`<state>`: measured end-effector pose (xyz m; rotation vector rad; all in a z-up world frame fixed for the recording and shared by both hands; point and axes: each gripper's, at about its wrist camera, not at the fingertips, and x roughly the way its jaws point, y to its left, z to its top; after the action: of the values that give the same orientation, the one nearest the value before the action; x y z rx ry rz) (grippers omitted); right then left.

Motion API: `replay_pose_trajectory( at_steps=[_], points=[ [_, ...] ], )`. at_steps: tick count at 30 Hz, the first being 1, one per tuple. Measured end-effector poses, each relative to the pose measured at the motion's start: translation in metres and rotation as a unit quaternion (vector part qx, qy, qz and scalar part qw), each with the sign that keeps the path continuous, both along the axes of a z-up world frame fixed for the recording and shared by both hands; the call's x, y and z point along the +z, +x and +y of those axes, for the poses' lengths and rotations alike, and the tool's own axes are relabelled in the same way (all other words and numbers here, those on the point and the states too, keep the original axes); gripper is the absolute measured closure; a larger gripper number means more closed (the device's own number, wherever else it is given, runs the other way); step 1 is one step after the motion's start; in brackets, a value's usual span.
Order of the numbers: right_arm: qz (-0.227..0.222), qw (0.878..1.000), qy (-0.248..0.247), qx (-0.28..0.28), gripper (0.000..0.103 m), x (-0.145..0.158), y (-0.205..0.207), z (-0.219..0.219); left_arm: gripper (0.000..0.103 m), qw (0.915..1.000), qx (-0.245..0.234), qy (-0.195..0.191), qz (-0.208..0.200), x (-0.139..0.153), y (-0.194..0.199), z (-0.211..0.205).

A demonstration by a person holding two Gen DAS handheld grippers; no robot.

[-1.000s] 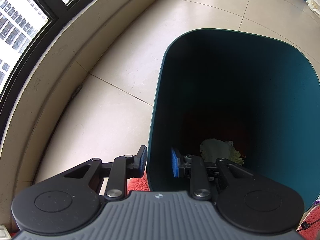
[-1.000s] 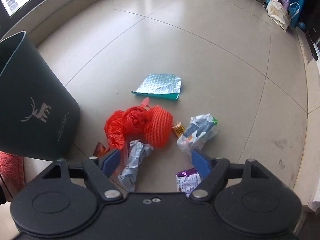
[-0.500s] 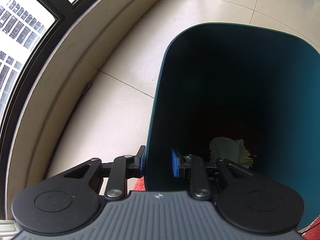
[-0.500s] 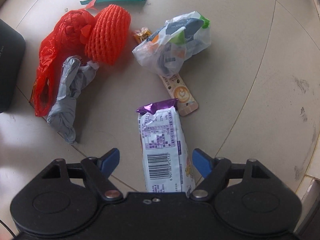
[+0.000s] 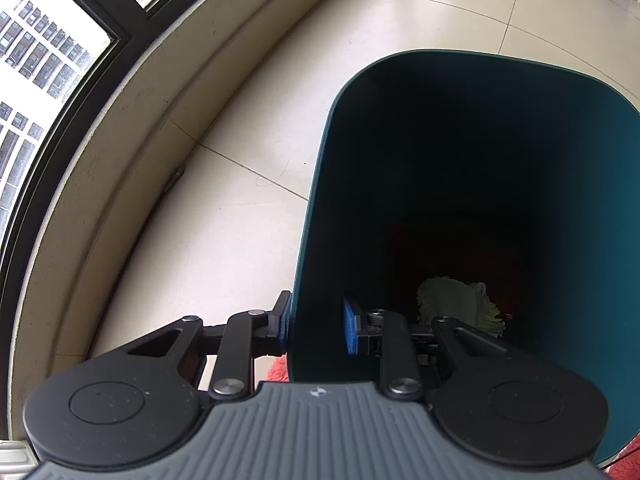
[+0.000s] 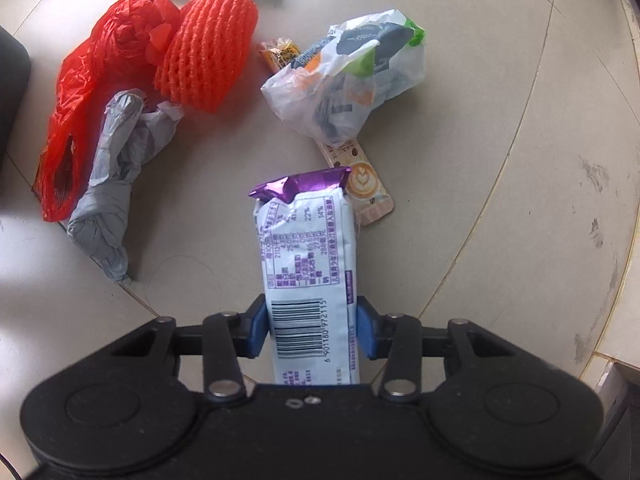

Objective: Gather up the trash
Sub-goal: 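Carry the snack packet into the green bin and open the right gripper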

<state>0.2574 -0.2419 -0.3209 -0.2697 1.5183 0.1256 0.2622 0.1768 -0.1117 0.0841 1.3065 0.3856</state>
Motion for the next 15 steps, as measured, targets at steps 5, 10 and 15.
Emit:
replay_pose_trajectory(
  at_steps=[5, 10, 15],
  points=[
    [-0.027, 0.999, 0.028, 0.028, 0.061, 0.054, -0.005, 0.024, 0.078, 1.0, -0.003, -0.002, -0.004, 0.0, -0.003, 0.001],
    [-0.08, 0.991, 0.096, 0.054, 0.061, 0.139, 0.0, 0.055, 0.078, 0.9999, -0.006, -0.011, -0.01, 0.003, -0.004, 0.005],
    [-0.133, 0.976, 0.159, 0.068, 0.061, 0.228, 0.002, 0.093, 0.078, 0.9996, -0.007, -0.022, -0.014, 0.003, -0.006, 0.01]
  ],
)
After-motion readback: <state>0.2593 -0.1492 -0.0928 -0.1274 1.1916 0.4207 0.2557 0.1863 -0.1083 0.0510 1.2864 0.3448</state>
